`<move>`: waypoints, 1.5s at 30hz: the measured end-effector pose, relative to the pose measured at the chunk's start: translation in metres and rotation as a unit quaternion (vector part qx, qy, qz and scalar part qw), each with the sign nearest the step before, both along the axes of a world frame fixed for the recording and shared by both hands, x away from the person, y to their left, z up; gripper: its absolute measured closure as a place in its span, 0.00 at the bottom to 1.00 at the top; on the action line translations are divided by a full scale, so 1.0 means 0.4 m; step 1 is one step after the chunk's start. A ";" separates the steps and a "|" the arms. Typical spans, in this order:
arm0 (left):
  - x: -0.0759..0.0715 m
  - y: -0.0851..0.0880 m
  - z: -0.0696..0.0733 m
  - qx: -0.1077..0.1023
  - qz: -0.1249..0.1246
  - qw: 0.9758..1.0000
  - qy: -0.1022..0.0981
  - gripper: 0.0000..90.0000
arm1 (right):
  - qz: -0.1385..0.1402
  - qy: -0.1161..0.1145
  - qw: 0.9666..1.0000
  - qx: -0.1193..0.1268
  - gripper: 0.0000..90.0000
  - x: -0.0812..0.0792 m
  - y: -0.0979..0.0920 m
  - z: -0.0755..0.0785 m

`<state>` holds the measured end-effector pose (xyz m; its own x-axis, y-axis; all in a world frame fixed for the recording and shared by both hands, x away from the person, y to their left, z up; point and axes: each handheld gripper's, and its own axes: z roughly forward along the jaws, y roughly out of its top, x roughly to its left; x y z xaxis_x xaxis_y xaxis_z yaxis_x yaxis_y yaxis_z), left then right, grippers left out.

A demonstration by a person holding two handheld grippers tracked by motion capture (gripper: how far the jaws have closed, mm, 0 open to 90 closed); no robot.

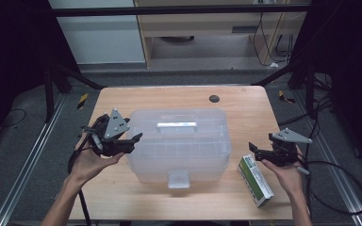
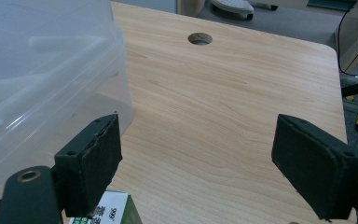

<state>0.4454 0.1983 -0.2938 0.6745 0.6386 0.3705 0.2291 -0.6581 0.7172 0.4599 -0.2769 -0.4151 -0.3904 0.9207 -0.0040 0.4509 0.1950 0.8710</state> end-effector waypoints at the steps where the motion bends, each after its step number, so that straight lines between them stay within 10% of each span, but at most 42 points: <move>1: 0.000 0.000 0.000 0.000 0.000 1.000 0.000 0.44 | 0.000 0.000 1.000 0.000 0.18 0.000 0.000 0.000; 22: 0.014 -0.100 0.019 0.079 -0.053 0.995 -0.016 0.47 | 0.005 0.001 1.000 -0.004 0.18 0.001 0.002 -0.001; 45: 0.045 -0.182 0.018 0.177 -0.091 0.979 -0.029 0.44 | 0.008 0.006 1.000 -0.006 0.18 0.003 0.002 -0.005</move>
